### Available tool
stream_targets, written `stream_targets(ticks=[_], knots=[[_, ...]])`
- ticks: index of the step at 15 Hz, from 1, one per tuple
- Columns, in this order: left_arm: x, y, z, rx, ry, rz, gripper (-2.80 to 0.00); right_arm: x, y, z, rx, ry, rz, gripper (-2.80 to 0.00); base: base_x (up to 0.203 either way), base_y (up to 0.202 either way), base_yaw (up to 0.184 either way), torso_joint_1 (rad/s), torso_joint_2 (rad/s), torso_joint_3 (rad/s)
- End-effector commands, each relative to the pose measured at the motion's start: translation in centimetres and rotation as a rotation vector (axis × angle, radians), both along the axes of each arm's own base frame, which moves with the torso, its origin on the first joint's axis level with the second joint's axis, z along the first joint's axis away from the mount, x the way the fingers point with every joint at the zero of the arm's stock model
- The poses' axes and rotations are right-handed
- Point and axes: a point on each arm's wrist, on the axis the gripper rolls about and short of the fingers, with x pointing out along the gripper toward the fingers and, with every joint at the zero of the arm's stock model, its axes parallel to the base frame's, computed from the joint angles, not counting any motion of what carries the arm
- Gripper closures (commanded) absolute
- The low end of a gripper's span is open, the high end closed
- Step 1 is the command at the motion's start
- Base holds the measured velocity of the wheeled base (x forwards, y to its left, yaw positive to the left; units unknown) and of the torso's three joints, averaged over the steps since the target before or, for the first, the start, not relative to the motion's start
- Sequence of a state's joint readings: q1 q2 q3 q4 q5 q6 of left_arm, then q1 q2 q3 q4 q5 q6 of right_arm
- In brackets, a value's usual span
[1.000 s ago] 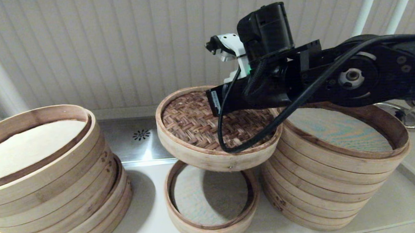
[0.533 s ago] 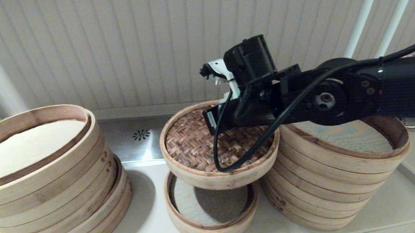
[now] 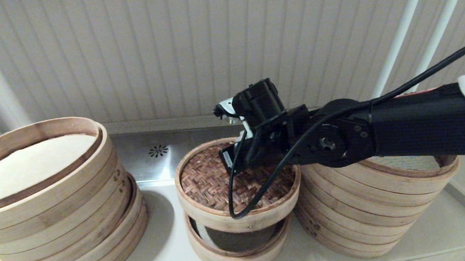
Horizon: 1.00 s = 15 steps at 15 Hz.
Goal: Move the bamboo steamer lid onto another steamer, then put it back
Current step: Put the steamer
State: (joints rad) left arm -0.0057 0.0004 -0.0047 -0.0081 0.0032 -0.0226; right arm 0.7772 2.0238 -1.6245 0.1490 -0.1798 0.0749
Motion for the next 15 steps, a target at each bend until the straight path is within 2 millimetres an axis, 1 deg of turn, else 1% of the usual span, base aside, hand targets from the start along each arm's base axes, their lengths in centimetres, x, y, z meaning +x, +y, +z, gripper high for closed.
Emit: stream_targets(ticks=[1,4,9,11,15], knots=[[0.0,0.0,0.0,0.0,0.0,-0.001,0.0,0.4,0.8,-1.9,-0.024,0.022,0.005,0.0,0.0,0.0,0.0,0.0,0.0,0.0],[0.0,0.0,0.0,0.0,0.002,-0.001,0.0,0.8,1.3,-3.6,-0.044,0.044,0.007,0.0,0.0,0.0,0.0,0.0,0.0,0.0],[0.0,0.0,0.0,0.001,0.004,-0.001,0.0,1.4,1.4,-5.5,-0.038,0.033,0.0,0.0,0.0,0.0,0.0,0.0,0.0,0.0],[0.0,0.0,0.0,0.001,0.005,-0.001,0.0,1.7,1.7,-6.8,-0.053,0.049,0.0,0.0,0.0,0.0,0.0,0.0,0.0,0.0],[0.0,0.0,0.0,0.001,0.004,-0.001,0.0,1.3,1.6,-7.5,-0.053,0.042,0.004,0.0,0.0,0.0,0.0,0.0,0.0,0.0]])
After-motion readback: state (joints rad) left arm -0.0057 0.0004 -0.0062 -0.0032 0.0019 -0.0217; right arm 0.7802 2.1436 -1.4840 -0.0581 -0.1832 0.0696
